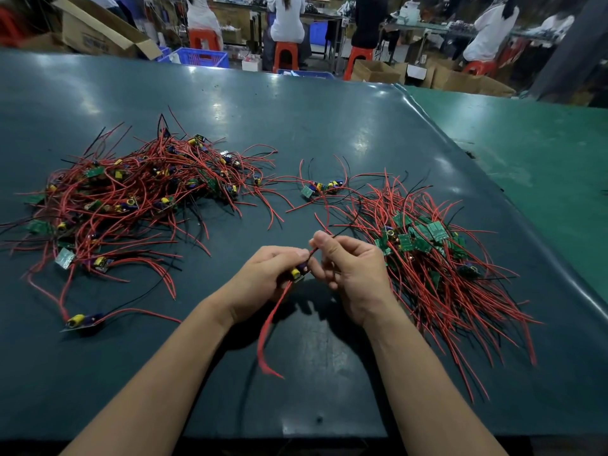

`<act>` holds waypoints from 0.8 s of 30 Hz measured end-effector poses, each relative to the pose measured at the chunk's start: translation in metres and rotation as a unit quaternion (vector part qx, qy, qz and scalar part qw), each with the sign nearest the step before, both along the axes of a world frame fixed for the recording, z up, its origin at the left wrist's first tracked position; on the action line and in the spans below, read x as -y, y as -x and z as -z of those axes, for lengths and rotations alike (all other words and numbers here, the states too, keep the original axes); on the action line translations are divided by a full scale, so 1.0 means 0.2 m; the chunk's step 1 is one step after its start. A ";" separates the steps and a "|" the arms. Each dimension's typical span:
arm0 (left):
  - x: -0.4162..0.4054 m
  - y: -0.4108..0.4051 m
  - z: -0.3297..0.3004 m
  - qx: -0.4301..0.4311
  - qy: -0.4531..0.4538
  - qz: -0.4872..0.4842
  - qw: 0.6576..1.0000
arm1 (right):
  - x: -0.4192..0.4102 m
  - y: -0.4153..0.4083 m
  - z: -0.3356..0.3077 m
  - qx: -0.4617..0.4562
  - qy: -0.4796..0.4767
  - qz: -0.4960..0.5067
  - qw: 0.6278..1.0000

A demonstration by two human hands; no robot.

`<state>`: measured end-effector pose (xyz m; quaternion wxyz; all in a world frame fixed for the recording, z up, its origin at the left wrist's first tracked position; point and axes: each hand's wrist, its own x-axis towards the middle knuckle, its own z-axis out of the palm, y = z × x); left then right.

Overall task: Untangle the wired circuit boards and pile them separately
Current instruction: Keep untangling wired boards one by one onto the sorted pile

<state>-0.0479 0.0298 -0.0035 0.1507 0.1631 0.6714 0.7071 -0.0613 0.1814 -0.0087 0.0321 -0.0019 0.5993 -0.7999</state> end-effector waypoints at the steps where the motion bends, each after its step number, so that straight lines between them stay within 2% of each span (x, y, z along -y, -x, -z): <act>1: -0.01 0.00 0.00 -0.004 0.003 -0.003 1.000 | 0.00 0.00 0.01 -0.005 -0.013 0.008 1.000; 3: -0.01 -0.01 -0.01 -0.016 0.005 -0.005 1.000 | 0.01 0.00 0.02 -0.010 -0.028 -0.003 1.000; 6: -0.01 -0.02 -0.01 0.001 -0.009 -0.036 0.999 | -0.01 -0.01 0.02 0.002 -0.014 -0.093 0.996; 8: -0.01 -0.02 -0.01 -0.019 0.019 -0.050 0.998 | -0.01 -0.02 0.02 -0.006 -0.025 -0.108 0.994; 11: -0.01 -0.01 -0.01 -0.056 0.078 -0.068 0.993 | -0.01 -0.01 0.01 -0.022 -0.049 -0.025 0.998; 14: -0.01 -0.01 -0.01 -0.055 0.087 -0.053 0.993 | -0.03 0.01 -0.01 -0.024 -0.060 0.101 0.993; 17: 0.00 -0.01 -0.01 -0.046 0.088 -0.040 0.994 | -0.05 0.03 -0.03 -0.012 -0.006 0.138 0.990; 21: 0.00 0.00 0.00 -0.032 0.067 -0.038 0.997 | -0.05 0.03 -0.06 0.074 0.158 0.068 0.982; 24: 0.00 0.00 0.00 -0.037 0.075 -0.017 0.996 | -0.06 0.04 -0.07 0.125 0.224 0.049 0.965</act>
